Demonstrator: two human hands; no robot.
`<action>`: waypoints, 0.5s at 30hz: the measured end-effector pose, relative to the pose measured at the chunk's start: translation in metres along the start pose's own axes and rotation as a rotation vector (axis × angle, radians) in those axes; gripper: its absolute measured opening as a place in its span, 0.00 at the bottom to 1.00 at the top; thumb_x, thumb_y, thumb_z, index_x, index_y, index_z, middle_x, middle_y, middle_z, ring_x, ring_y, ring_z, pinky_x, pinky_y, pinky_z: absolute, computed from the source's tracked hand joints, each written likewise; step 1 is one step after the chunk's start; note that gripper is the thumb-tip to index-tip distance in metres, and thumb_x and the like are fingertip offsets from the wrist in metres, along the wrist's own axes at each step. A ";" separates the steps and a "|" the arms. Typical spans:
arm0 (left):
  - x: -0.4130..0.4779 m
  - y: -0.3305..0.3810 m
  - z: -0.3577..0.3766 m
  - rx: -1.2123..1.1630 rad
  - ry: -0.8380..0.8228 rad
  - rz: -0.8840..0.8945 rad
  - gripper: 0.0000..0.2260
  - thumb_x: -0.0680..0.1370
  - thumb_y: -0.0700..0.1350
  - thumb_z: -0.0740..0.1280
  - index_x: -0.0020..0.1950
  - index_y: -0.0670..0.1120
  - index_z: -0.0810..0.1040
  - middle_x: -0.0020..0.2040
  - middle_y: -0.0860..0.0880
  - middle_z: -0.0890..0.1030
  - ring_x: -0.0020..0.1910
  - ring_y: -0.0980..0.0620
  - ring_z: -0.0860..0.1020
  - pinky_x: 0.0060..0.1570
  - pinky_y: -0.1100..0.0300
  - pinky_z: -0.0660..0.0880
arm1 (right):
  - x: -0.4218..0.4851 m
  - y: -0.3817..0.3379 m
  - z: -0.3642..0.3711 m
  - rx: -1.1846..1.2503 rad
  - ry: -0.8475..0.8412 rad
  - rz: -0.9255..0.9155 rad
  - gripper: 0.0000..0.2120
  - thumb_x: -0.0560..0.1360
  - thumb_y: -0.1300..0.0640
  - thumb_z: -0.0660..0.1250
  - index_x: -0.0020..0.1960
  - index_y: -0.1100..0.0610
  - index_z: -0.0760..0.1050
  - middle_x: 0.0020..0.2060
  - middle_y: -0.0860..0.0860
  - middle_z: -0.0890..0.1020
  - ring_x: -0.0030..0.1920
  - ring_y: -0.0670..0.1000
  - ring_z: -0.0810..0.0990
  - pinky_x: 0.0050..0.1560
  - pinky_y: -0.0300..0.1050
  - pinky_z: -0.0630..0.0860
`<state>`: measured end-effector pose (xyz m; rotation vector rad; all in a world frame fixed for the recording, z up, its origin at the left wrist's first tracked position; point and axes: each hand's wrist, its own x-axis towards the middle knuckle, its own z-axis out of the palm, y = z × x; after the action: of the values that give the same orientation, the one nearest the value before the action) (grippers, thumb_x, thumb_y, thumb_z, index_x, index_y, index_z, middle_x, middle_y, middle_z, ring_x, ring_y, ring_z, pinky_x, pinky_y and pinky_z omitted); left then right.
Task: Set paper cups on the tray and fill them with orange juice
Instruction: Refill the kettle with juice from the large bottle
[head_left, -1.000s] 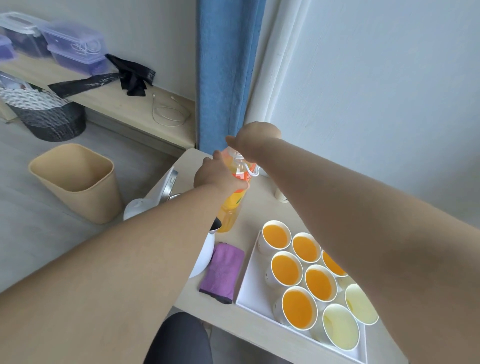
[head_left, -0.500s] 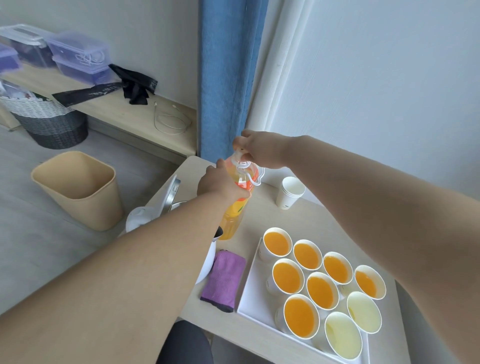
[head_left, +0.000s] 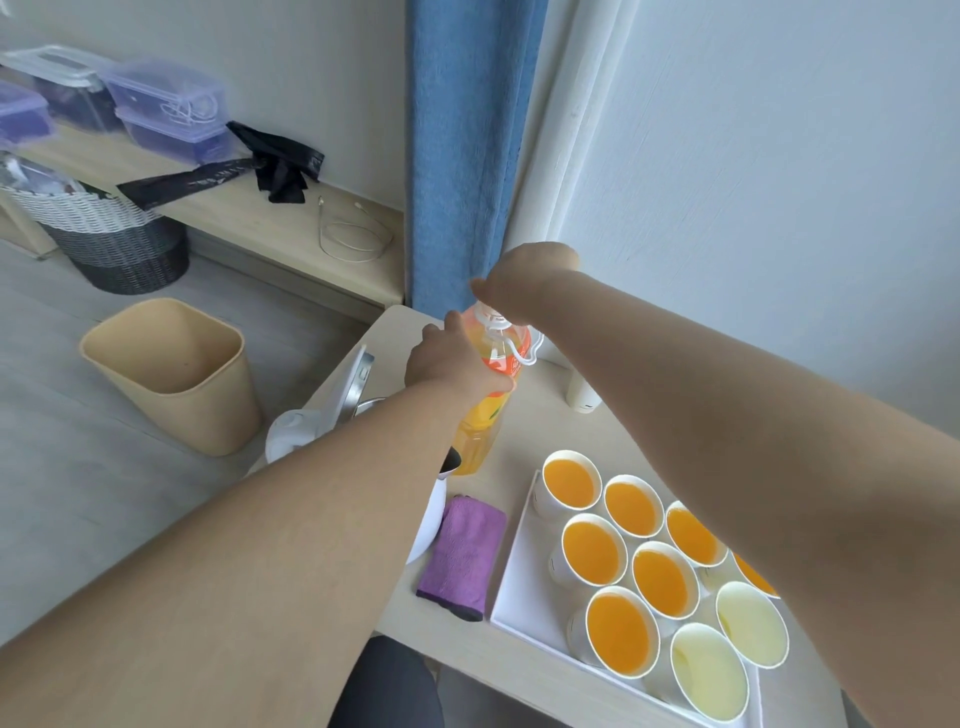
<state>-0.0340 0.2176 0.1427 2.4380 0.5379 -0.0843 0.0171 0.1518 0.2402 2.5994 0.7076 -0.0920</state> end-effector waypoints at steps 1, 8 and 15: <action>0.000 0.000 0.000 0.005 0.000 0.000 0.44 0.66 0.58 0.75 0.75 0.49 0.57 0.65 0.43 0.68 0.64 0.43 0.71 0.59 0.51 0.72 | 0.001 0.001 0.001 0.075 -0.013 0.000 0.06 0.81 0.60 0.55 0.52 0.52 0.69 0.36 0.50 0.66 0.42 0.53 0.71 0.38 0.42 0.69; 0.001 -0.001 0.000 -0.001 -0.004 0.010 0.45 0.66 0.58 0.75 0.75 0.49 0.56 0.66 0.43 0.68 0.65 0.42 0.71 0.59 0.50 0.73 | 0.000 0.018 0.003 0.357 -0.080 -0.173 0.18 0.81 0.56 0.58 0.69 0.60 0.65 0.44 0.52 0.72 0.47 0.53 0.68 0.48 0.46 0.67; 0.000 -0.001 0.000 0.001 -0.006 0.010 0.43 0.66 0.58 0.75 0.75 0.49 0.57 0.65 0.43 0.69 0.64 0.42 0.72 0.58 0.50 0.73 | -0.012 0.030 0.007 0.454 -0.082 -0.242 0.27 0.76 0.63 0.62 0.71 0.45 0.61 0.62 0.54 0.65 0.53 0.59 0.77 0.55 0.53 0.76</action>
<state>-0.0345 0.2183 0.1422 2.4408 0.5229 -0.0876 0.0217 0.1198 0.2477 2.8938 1.0723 -0.4809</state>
